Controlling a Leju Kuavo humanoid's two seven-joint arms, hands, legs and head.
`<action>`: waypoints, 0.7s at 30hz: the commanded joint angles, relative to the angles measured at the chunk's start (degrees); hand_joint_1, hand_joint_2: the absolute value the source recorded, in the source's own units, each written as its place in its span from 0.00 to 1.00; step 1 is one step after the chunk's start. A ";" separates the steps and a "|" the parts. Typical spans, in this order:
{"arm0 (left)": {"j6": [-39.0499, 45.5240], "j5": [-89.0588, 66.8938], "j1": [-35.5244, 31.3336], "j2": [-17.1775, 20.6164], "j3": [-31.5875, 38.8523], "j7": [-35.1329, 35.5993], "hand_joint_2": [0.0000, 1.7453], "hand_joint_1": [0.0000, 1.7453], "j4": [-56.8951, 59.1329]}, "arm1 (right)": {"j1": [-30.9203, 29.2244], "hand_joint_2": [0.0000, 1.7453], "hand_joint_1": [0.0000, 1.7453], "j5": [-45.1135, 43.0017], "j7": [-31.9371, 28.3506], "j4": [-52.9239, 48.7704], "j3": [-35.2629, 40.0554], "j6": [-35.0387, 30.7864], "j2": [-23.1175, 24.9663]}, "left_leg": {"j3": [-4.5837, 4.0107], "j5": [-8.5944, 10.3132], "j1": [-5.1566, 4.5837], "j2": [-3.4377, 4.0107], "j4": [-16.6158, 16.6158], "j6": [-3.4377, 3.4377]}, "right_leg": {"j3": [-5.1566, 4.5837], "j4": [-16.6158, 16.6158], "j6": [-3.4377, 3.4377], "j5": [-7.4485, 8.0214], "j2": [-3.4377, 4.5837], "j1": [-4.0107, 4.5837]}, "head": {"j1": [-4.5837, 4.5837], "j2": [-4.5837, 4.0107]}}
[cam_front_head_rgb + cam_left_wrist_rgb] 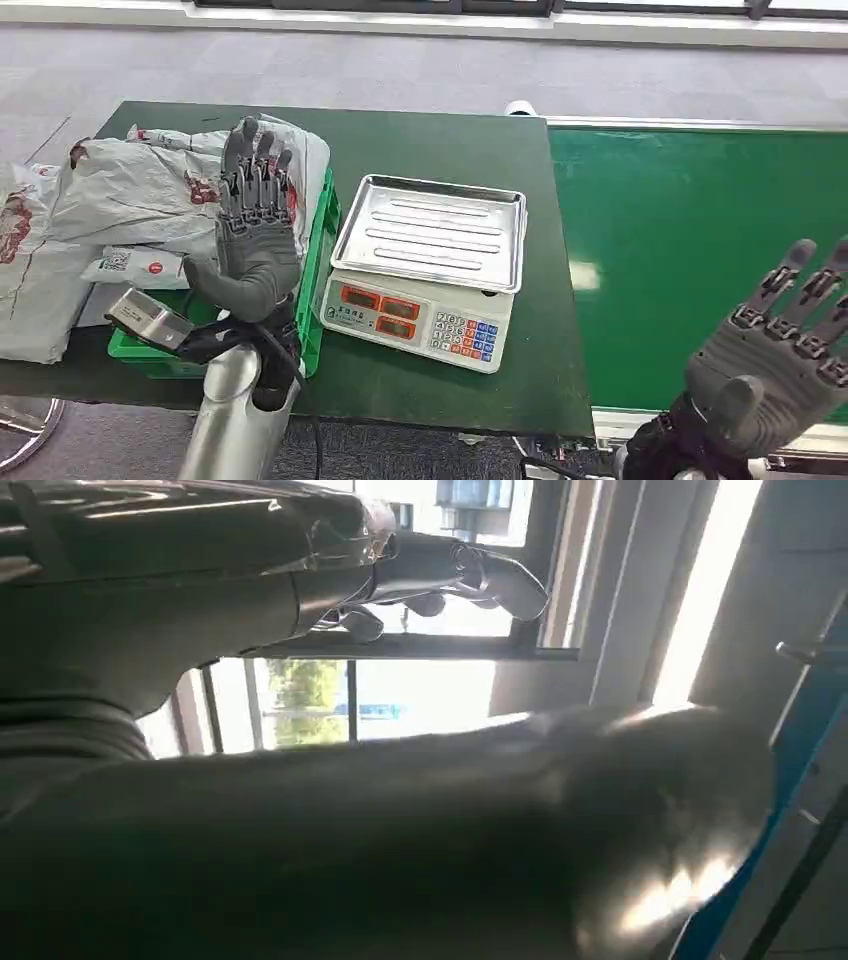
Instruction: Moved the parcel from conveyor to table for the left to box.
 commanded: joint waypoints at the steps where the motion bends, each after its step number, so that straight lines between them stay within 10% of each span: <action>1: 0.32 0.39 1.83 1.22 -2.48 0.22 0.00 0.00 -0.94 | -3.14 1.00 0.00 -1.16 -0.05 5.45 -2.98 0.58 -1.02 | 0.17 0.01 0.07 0.04 -0.14 -0.13 | 0.17 -0.18 0.02 0.04 0.05 0.05 | 0.00 0.02; 21: 6.69 -0.02 0.55 0.59 -2.73 0.22 0.00 0.00 1.78 | -4.70 1.00 0.00 -0.39 -0.05 5.33 -2.25 0.15 -1.01 | 0.13 0.04 0.04 -0.01 -0.14 -0.13 | 0.14 -0.16 0.03 0.04 0.01 0.02 | 0.00 0.00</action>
